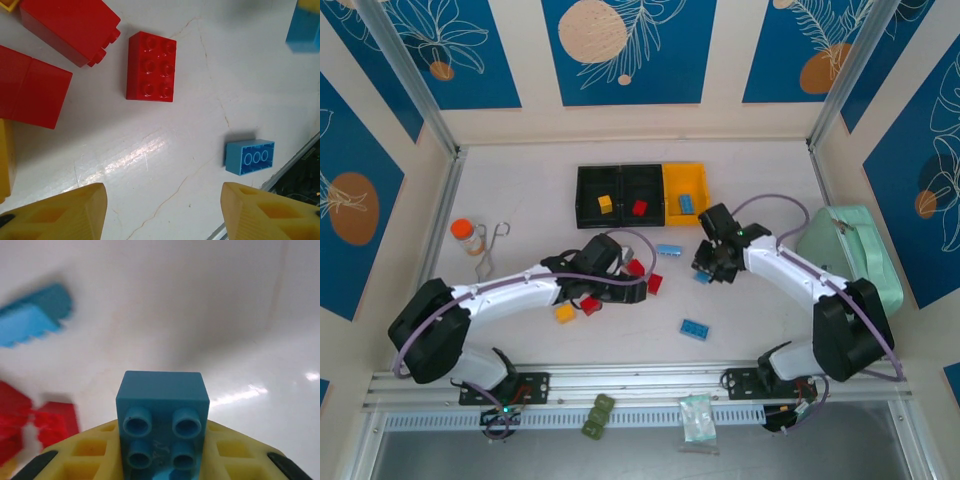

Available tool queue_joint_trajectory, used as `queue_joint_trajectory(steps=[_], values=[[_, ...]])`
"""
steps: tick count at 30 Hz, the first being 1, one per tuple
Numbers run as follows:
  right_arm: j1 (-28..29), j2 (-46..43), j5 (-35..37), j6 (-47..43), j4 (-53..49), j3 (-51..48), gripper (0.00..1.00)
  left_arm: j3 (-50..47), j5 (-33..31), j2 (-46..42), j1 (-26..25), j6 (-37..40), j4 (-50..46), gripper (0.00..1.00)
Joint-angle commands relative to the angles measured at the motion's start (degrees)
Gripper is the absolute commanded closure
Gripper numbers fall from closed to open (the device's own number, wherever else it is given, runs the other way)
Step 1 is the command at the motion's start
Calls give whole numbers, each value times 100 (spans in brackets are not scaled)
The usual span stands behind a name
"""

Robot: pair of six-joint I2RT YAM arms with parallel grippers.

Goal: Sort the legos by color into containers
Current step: Place the lego in the container.

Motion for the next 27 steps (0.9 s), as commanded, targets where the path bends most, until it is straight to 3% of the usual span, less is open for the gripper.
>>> queue_joint_trajectory(steps=[1, 12, 27], values=[[-92, 427, 80, -674, -212, 695, 72, -71, -202, -251, 59, -178, -47, 39], [-509, 2723, 16, -1740, -738, 3651, 71, -115, -375, -775, 210, -346, -295, 38], [-823, 5526, 108, -2204, -2152, 7514, 70, 43, -334, -1103, 653, -252, -638, 37]])
